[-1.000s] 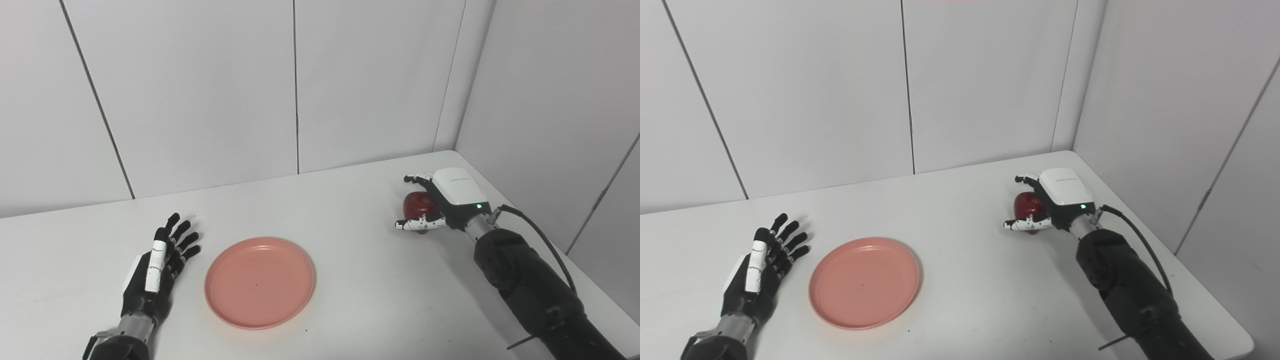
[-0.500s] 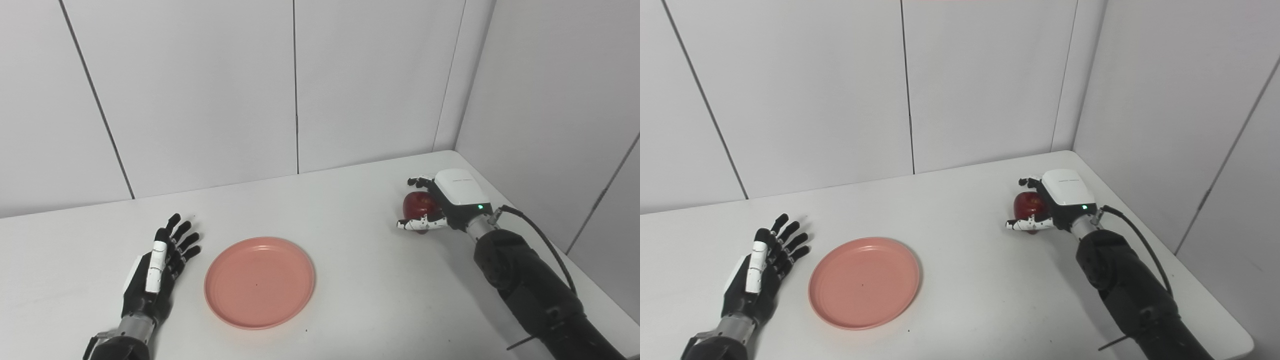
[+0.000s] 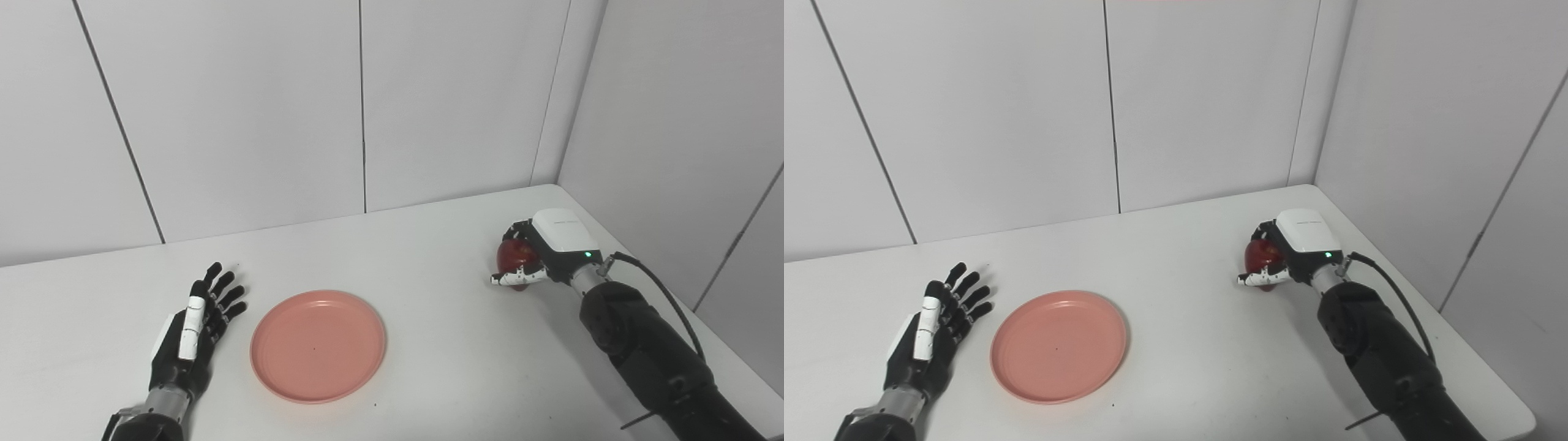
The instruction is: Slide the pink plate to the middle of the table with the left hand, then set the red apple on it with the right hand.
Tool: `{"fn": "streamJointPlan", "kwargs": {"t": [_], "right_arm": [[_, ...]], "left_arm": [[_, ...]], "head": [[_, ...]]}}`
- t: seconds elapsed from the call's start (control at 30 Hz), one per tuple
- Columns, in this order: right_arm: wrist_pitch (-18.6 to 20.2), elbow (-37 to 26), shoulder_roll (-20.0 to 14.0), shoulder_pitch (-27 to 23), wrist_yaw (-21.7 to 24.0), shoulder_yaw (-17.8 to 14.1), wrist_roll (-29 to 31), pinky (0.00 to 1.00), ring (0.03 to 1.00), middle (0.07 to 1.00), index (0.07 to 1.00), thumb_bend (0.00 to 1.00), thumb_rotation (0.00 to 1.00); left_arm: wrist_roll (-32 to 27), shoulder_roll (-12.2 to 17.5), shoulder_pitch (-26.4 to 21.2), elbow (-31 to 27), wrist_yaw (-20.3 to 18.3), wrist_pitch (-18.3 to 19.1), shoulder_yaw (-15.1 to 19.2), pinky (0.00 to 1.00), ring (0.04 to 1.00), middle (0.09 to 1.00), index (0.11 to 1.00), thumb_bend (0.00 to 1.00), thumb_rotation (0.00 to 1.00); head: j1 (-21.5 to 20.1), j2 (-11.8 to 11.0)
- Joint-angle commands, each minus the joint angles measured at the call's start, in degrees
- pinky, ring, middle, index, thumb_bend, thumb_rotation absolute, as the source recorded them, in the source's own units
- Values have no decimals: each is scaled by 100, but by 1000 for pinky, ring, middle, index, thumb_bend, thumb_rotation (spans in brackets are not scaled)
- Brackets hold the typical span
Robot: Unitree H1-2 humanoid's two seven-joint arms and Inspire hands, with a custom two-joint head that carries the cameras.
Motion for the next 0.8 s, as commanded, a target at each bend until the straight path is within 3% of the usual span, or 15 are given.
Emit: {"fn": "streamJointPlan", "kwargs": {"t": [0.0, 0.37, 0.53, 0.77], "right_arm": [[131, -81, -161, -212, 17, -26, 31, 376, 455, 538, 552, 652, 459], [110, 10, -198, -238, 175, 43, 153, 350, 424, 490, 549, 582, 448], [98, 118, -201, -241, 149, 70, 192, 259, 311, 376, 458, 482, 447], [6, 102, -224, -226, 90, 46, 306, 205, 263, 338, 449, 422, 402]], "left_arm": [[-60, -58, 222, 125, -44, 51, -23, 873, 910, 962, 958, 746, 930], [-38, -57, 225, 126, -39, 15, -35, 861, 903, 959, 951, 758, 931], [-44, -60, 215, 156, -40, 1, -28, 858, 901, 957, 951, 769, 925], [-54, -61, 225, 123, -41, 39, -24, 846, 900, 958, 953, 760, 924]], "head": [[3, 1], [35, 26], [35, 26], [34, 31]]}}
